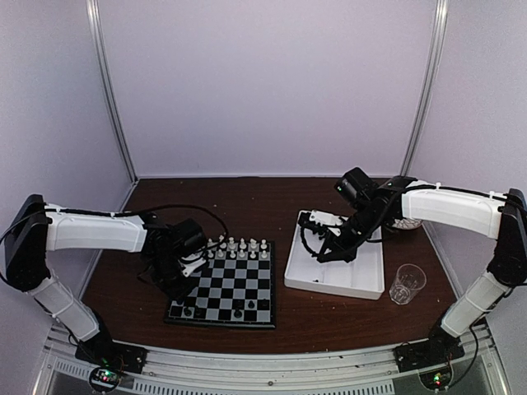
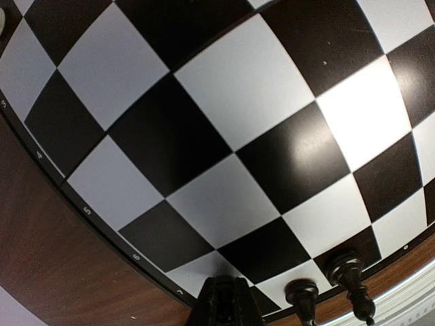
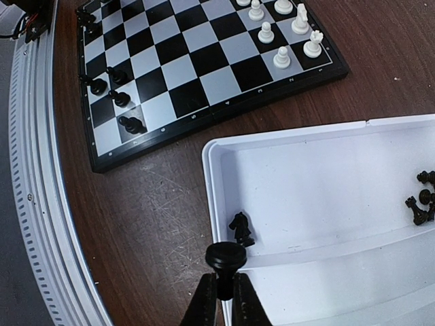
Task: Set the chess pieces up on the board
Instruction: Place the pawn at h7.
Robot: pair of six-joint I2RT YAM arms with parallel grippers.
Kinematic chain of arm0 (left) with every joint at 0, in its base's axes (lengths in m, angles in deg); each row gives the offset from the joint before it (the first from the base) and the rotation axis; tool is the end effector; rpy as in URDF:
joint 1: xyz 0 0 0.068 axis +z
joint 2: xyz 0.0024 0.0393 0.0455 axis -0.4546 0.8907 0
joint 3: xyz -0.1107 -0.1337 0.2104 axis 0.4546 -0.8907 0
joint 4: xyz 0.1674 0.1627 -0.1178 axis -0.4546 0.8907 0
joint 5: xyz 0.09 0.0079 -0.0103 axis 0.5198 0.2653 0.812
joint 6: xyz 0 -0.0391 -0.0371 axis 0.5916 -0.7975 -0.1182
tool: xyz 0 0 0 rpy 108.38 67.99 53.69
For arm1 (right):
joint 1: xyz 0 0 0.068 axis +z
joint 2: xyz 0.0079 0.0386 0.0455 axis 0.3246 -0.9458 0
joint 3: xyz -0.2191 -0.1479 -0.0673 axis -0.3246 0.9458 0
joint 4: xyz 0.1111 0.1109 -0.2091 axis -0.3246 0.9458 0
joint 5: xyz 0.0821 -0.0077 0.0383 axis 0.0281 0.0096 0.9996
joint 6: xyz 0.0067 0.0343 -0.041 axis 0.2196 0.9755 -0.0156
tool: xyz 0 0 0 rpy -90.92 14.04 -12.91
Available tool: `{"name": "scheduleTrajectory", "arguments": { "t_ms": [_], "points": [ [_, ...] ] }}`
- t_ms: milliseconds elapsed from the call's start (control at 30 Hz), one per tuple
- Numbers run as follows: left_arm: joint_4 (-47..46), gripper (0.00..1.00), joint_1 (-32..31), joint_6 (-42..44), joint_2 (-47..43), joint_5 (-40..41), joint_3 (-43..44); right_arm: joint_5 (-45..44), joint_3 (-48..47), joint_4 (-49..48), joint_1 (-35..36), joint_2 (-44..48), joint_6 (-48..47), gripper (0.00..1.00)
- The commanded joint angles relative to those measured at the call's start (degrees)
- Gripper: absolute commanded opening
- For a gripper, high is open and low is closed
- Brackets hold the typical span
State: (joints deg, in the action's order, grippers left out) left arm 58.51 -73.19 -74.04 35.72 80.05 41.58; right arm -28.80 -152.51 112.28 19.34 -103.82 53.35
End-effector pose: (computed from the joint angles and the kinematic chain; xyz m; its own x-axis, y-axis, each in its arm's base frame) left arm 0.1744 -0.1799 0.1734 -0.8804 0.4727 -0.0366 0.4723 0.8812 0.0199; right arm 0.2322 0.2057 0.2501 -0.3655 -0.7402 -0.5644 -0.9306 0.2774 0.2388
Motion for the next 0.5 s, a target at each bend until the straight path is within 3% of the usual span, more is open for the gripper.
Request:
{"name": "scheduleTrajectory", "arguments": {
  "t_ms": [0, 467],
  "points": [
    [-2.41, 0.0, 0.36, -0.55, 0.89, 0.24, -0.44, -0.64, -1.21, 0.67, 0.39, -0.31, -0.09, 0.08],
    [-1.91, 0.02, 0.36, -1.34, -0.62, 2.88, -1.51, -0.42, -1.2, 0.68, 0.48, -0.58, -0.03, 0.08]
  ]
}}
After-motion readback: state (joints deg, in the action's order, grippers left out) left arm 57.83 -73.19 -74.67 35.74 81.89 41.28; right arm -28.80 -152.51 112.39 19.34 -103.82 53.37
